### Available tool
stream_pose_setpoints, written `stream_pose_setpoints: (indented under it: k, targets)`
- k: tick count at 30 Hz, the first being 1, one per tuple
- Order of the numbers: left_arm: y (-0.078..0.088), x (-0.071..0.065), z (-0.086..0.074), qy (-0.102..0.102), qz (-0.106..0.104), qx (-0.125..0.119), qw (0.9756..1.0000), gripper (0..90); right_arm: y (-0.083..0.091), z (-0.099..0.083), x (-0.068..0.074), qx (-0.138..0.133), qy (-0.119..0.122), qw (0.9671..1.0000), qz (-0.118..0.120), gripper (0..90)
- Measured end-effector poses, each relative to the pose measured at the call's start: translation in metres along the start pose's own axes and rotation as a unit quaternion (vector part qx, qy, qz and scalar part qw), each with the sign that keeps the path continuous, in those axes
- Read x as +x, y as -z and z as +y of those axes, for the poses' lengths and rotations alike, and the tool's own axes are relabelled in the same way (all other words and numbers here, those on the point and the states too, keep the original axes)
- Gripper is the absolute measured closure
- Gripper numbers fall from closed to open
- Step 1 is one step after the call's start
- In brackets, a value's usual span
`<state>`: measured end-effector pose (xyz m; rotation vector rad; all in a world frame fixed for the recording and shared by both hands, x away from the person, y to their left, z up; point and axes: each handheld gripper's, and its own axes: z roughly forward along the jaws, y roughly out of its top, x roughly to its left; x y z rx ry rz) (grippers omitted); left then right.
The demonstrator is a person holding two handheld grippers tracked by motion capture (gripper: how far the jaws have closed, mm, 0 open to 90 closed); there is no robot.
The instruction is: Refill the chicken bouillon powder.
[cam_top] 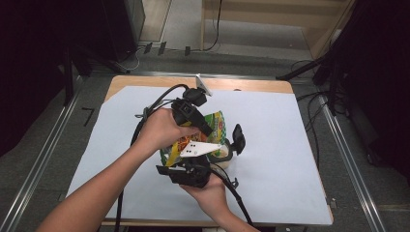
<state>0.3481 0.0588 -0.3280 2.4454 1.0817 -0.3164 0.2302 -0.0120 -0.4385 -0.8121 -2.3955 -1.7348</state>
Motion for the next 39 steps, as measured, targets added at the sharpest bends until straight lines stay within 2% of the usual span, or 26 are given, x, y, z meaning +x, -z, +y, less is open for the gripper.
stream_pose_setpoints:
  k: [39]
  targets:
    - [-0.0008, 0.0030, 0.0021, 0.003, -0.007, 0.002, 1.0000, 81.5, 0.0015, 0.0016, 0.0004, 0.002, -0.003, 1.0000, 0.000, 70.5]
